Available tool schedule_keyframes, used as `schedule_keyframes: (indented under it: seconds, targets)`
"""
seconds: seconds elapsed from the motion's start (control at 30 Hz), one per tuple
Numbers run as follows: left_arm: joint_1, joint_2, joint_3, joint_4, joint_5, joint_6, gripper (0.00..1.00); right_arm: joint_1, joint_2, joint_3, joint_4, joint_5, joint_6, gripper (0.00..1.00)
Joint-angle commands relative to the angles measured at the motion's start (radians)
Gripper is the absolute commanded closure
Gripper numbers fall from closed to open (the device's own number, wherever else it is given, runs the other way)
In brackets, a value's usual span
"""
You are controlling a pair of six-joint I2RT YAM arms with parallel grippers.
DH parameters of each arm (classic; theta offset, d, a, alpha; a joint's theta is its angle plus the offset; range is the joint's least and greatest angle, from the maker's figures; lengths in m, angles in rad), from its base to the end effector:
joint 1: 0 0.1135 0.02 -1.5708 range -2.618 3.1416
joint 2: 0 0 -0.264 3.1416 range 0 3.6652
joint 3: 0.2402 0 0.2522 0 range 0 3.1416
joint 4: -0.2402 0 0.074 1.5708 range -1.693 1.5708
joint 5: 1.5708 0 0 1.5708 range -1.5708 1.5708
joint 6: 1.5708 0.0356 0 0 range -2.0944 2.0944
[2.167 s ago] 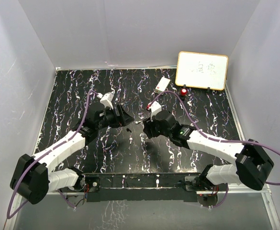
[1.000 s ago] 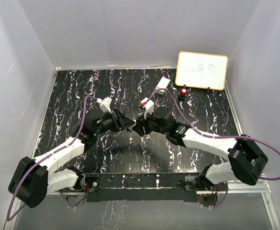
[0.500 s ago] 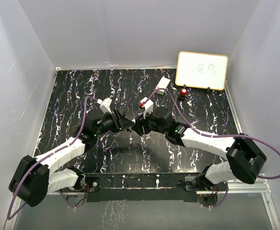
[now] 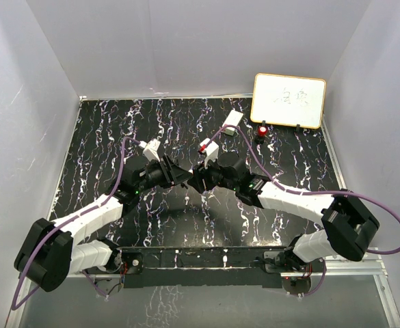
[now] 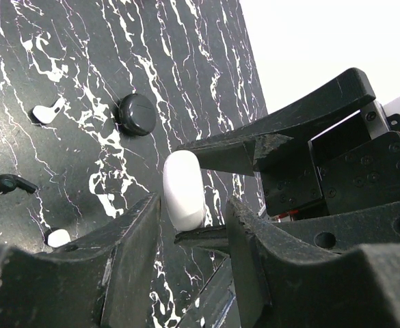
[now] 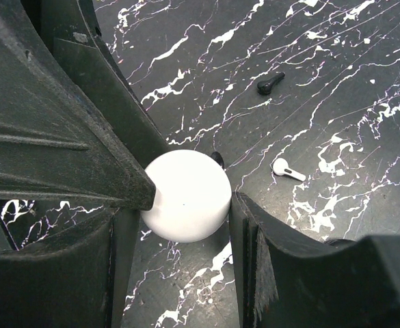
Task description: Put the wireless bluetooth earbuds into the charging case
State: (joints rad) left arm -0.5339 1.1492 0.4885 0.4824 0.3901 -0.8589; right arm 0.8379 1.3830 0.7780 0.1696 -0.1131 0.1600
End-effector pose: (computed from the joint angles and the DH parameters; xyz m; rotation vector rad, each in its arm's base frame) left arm 0.2061 -0.1376 0.2325 0.0023 1.9414 -1.3174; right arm 0.2014 0.2297 0.2368 -0.7634 1.9392 0.7391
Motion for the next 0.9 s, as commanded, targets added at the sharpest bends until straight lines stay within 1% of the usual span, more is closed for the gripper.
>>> schedule_keyframes:
  seconds: [0.0,0.17,0.23,0.33,0.43,0.6,0.67,0.77,0.8,0.83,0.87]
  targets:
    - [-0.006,0.003,-0.01,0.039,0.032,-0.014,0.58,0.003,-0.005,0.058,0.104,-0.017,0.004,0.78]
    - [-0.005,0.004,-0.015,0.064,0.042,-0.027,0.58,0.003,0.002,0.058,0.115,-0.02,0.007,0.78]
    - [-0.005,0.004,-0.015,0.063,0.043,-0.028,0.59,0.003,0.003,0.058,0.118,-0.02,0.009,0.78]
    - [-0.005,-0.003,-0.016,0.062,0.043,-0.029,0.66,0.003,0.007,0.061,0.119,-0.021,0.01,0.78]
    - [-0.005,-0.006,-0.02,0.066,0.044,-0.032,0.79,0.003,0.008,0.061,0.119,-0.021,0.011,0.78]
    - [-0.005,-0.007,-0.025,0.075,0.047,-0.04,0.91,0.003,0.01,0.064,0.12,-0.019,0.016,0.78]
    - [-0.005,-0.005,-0.025,0.08,0.047,-0.043,1.0,0.003,0.011,0.065,0.121,-0.018,0.019,0.77]
    - [-0.006,-0.004,-0.025,0.081,0.045,-0.046,1.0,0.003,0.011,0.069,0.123,-0.019,0.024,0.75]
    - [-0.005,-0.004,-0.026,0.08,0.043,-0.046,1.0,0.003,0.011,0.07,0.123,-0.02,0.024,0.73]
    - [-0.005,-0.005,-0.027,0.078,0.039,-0.047,1.0,0.002,0.011,0.072,0.123,-0.021,0.024,0.67]
    - [-0.005,-0.008,-0.027,0.078,0.036,-0.048,1.0,0.003,0.011,0.072,0.122,-0.022,0.025,0.58]
